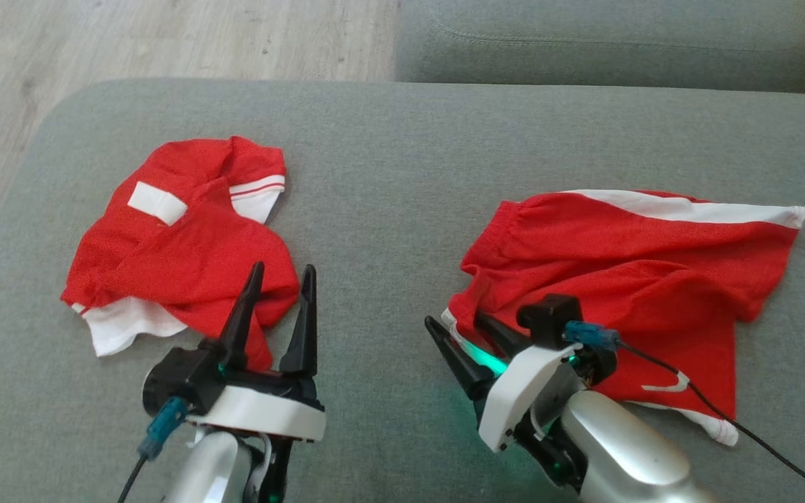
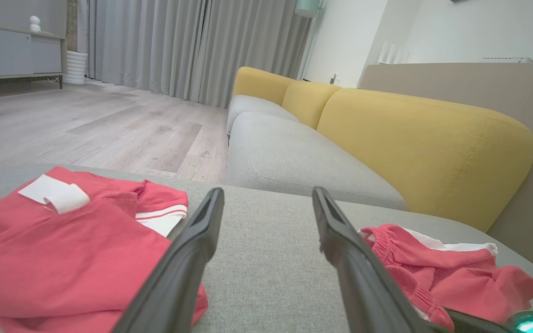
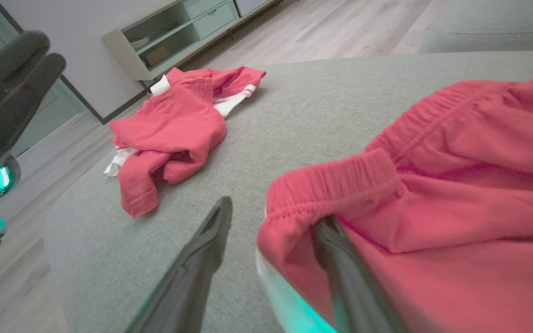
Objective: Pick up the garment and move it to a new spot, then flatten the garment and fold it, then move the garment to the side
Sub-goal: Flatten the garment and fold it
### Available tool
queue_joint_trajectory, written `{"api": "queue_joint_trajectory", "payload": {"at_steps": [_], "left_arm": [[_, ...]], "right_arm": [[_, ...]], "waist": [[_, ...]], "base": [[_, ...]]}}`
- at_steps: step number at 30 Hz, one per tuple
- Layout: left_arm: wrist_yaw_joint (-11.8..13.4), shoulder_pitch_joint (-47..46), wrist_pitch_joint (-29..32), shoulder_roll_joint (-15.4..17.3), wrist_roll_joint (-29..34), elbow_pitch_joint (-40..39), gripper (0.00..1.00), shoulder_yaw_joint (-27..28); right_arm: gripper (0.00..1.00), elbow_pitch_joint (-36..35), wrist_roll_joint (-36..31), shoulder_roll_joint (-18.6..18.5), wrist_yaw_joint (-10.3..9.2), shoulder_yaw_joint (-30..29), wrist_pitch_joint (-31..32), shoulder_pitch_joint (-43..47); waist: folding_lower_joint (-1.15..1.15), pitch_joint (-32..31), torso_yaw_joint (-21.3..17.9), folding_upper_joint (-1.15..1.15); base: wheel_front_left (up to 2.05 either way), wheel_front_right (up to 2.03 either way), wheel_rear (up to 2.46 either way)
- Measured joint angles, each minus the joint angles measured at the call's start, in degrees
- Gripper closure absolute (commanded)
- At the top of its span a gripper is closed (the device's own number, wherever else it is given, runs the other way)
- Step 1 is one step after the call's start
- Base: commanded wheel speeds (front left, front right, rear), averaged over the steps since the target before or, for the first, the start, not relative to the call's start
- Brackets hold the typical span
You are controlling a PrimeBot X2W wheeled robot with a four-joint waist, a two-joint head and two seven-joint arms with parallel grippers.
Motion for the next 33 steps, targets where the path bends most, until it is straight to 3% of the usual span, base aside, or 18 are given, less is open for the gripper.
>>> {"api": "queue_joint_trajectory", "payload": {"at_steps": [5, 13, 19, 23, 26, 29, 33], "left_arm": [[0.0, 1.08, 0.0, 0.0, 0.49, -0.01, 0.0, 1.09], [0.02, 2.23, 0.0, 0.01, 0.49, -0.62, 0.0, 2.56], [0.02, 2.24, 0.0, 0.01, 0.49, -1.3, 0.0, 3.43], [0.0, 2.27, 0.0, 0.01, 0.49, -1.41, 0.0, 3.96], [-0.03, 2.32, 0.0, 0.01, 0.49, -1.42, 0.0, 4.12], [-0.09, 2.54, 0.0, 0.01, 0.48, -1.53, 0.0, 4.26], [-0.33, 3.48, 0.0, 0.01, 0.48, -1.66, 0.0, 4.25]], "right_arm": [[0.0, 0.01, -0.1, -1.21, 0.0, -2.25, -1.2, -0.02], [0.0, -4.57, -4.3, -6.99, 0.0, -13.86, -3.77, 3.38], [0.0, -9.0, -8.86, -7.84, 0.0, -23.09, -5.12, 9.18], [0.0, -13.59, -14.44, -6.13, 0.0, -33.4, -8.24, 12.92], [0.0, -16.18, -19.83, -2.52, 0.0, -39.17, -9.36, 17.53], [0.0, -16.58, -23.2, 0.99, 0.0, -41.32, -9.62, 22.88], [0.0, -16.63, -24.59, 2.21, 0.0, -41.58, -9.68, 26.04]], "waist": [[0.0, -0.65, -1.49, 0.0], [0.0, -2.0, -4.95, 0.0], [0.0, -2.06, -7.23, 0.0], [0.0, -1.79, -8.74, 0.0], [0.0, -1.66, -9.54, 0.0], [0.0, -1.73, -10.09, 0.0], [0.0, -1.5, -10.46, 0.0]], "base": [[0.0, 0.0, 0.0], [0.0, 0.0, 0.0], [0.0, 0.0, 0.0], [0.0, 0.0, 0.0], [0.0, 0.0, 0.0], [0.0, 0.0, 0.0], [0.0, 0.0, 0.0]]}}
